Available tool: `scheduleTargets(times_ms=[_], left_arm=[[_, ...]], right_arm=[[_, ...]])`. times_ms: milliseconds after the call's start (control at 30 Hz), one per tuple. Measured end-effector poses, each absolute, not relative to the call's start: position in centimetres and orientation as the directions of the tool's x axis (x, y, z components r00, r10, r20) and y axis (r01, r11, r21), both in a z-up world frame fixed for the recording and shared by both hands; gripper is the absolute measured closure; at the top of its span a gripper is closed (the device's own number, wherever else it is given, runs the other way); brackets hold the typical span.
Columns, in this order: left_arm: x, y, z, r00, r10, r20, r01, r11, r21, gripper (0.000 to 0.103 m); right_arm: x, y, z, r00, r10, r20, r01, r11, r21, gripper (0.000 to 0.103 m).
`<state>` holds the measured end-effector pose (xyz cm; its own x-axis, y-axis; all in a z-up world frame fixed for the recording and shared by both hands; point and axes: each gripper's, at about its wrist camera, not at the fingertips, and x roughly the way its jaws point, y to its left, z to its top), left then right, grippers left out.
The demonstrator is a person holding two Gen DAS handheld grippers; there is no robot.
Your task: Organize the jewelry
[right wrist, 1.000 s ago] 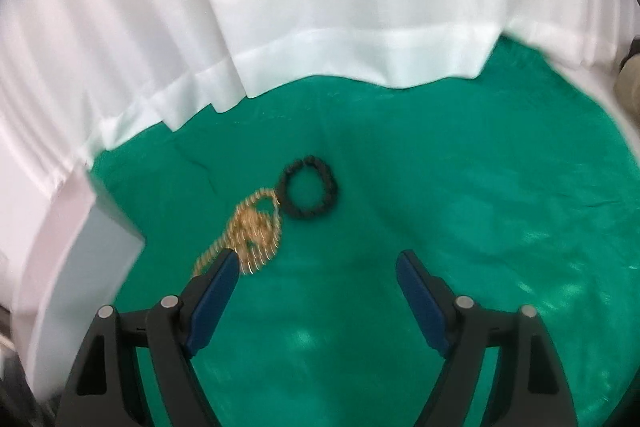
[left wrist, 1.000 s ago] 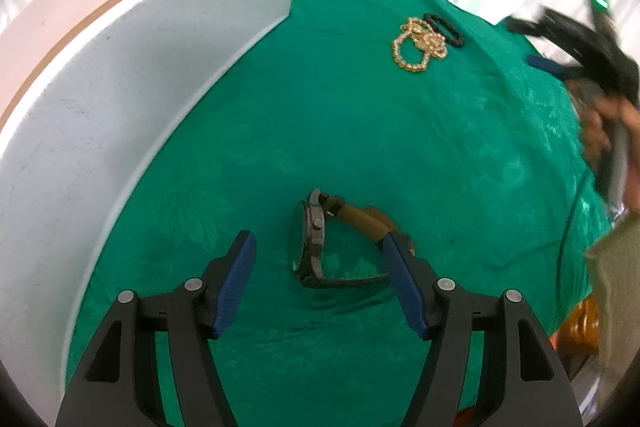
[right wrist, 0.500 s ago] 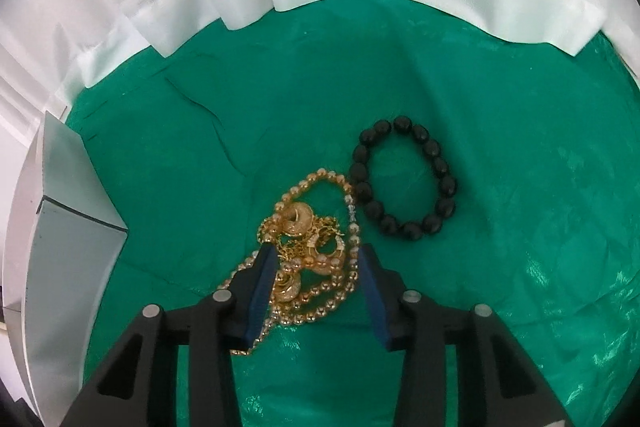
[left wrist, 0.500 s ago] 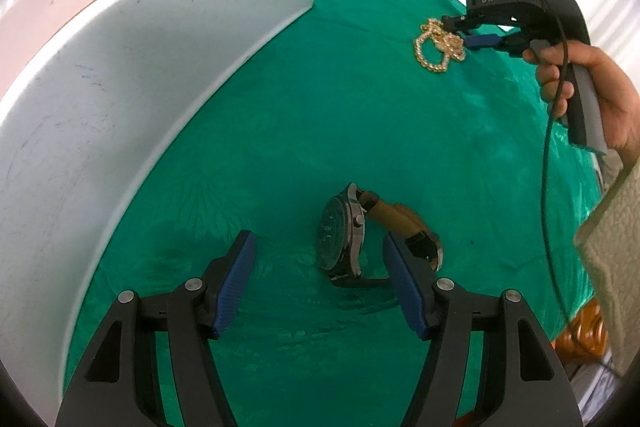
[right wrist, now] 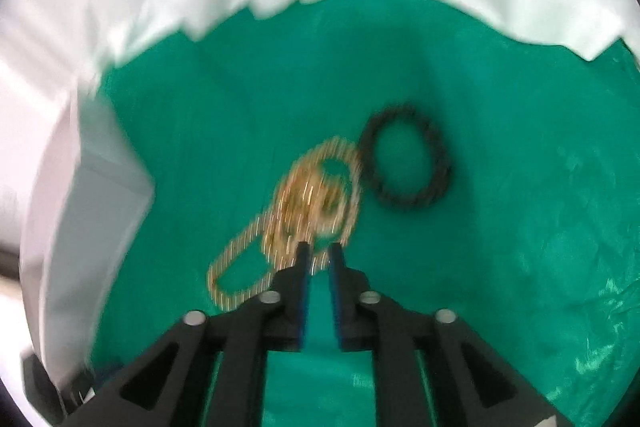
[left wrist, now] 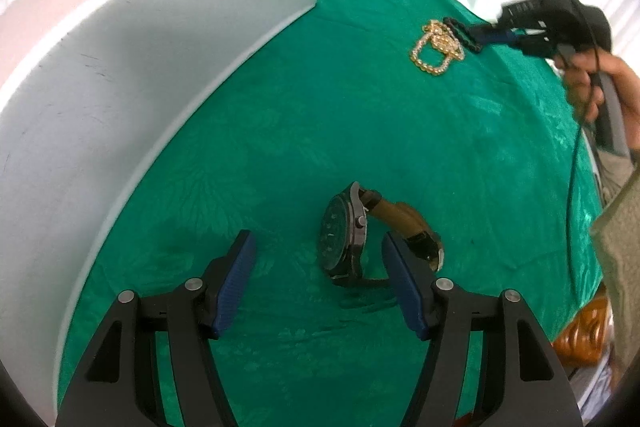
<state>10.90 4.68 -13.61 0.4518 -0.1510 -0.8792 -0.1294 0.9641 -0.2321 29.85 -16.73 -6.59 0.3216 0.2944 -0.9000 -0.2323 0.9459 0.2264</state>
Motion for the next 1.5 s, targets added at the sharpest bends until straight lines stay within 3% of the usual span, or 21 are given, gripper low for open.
scheduleTargets(times_ms=[100,400,433,467,600,633,700,900,1000,1067,1233,1500], left_arm=[[10.8,4.8,-13.6,0.448,-0.155,-0.880,-0.127,0.964,-0.234,0.036],[11.5,4.0,-13.7,0.444,-0.152,-0.883,-0.120,0.967,-0.226,0.036],[11.4,4.0,-13.7,0.444,-0.153,-0.883,-0.120,0.966,-0.228,0.036],[11.4,4.0,-13.6,0.444,-0.156,-0.883,-0.120,0.966,-0.231,0.036],[10.9,4.3,-13.6,0.444,-0.170,-0.880,-0.121,0.961,-0.247,0.037],[10.8,4.4,-13.6,0.443,-0.178,-0.879,-0.121,0.959,-0.256,0.037],[10.5,4.6,-13.4,0.446,-0.191,-0.874,-0.118,0.956,-0.268,0.037],[10.1,4.8,-13.5,0.438,-0.209,-0.874,-0.115,0.951,-0.286,0.037],[10.0,4.6,-13.6,0.434,-0.218,-0.874,-0.119,0.948,-0.296,0.037],[9.9,4.4,-13.5,0.434,-0.218,-0.874,-0.111,0.950,-0.293,0.037],[9.6,4.2,-13.5,0.428,-0.217,-0.877,-0.106,0.952,-0.288,0.037],[10.1,3.8,-13.7,0.429,-0.225,-0.875,-0.098,0.951,-0.293,0.037]], right_arm=[[31.4,-16.2,-7.2,0.315,0.332,-0.889,-0.212,0.938,0.275,0.081],[31.7,-12.0,-9.3,0.357,0.140,-0.923,-0.342,0.940,0.010,0.081],[31.6,-11.5,-9.5,0.362,0.119,-0.925,-0.360,0.933,-0.022,0.084],[31.7,-11.5,-9.4,0.359,0.109,-0.927,-0.365,0.931,-0.031,0.095],[31.5,-14.2,-7.1,0.371,0.241,-0.897,-0.291,0.947,0.134,0.096],[31.3,-14.8,-6.1,0.383,0.265,-0.885,-0.288,0.945,0.159,0.103],[30.4,-15.9,-4.1,0.408,0.317,-0.856,-0.286,0.935,0.210,0.103],[26.9,-17.0,0.2,0.466,0.385,-0.796,-0.353,0.906,0.232,0.103],[27.2,-16.5,-1.1,0.445,0.339,-0.829,-0.339,0.921,0.194,0.098],[28.1,-16.8,-3.2,0.398,0.318,-0.861,-0.311,0.929,0.199,0.087],[30.3,-16.1,-8.3,0.338,0.250,-0.907,-0.257,0.952,0.166,0.087],[31.9,-14.7,-9.4,0.348,0.225,-0.910,-0.226,0.962,0.152,0.080]])
